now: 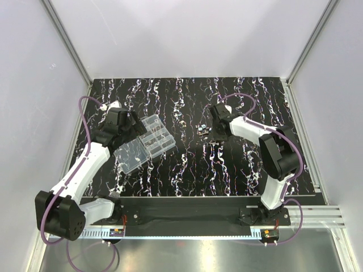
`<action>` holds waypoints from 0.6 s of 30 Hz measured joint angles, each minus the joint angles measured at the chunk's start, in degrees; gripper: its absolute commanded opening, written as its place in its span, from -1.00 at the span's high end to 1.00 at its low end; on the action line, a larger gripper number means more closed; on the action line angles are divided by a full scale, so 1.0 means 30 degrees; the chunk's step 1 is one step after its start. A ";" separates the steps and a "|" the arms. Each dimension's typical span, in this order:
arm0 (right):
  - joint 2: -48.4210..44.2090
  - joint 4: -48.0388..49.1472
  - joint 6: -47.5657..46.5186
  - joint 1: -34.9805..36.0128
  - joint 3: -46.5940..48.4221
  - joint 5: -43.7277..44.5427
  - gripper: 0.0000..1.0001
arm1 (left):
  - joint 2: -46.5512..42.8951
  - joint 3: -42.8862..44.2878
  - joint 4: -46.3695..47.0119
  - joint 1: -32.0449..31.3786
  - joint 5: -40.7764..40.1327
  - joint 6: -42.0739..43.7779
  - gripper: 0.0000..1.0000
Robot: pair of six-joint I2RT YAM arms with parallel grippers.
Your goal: Sort the screws and nuts into containers
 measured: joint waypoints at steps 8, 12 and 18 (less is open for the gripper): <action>-0.0029 -0.2266 0.3628 0.0539 0.0903 0.1005 0.07 | 0.0007 -0.0270 0.0197 0.0000 0.0146 0.0007 -0.98; 0.0007 -0.3402 0.4641 0.0743 0.1253 0.1078 0.05 | 0.0007 -0.0277 0.0262 0.0000 0.0153 0.0007 -0.98; -0.0852 -0.3657 0.7708 0.0743 0.0379 0.0459 -0.04 | 0.0007 -0.0277 0.0284 0.0000 0.0160 0.0007 -0.98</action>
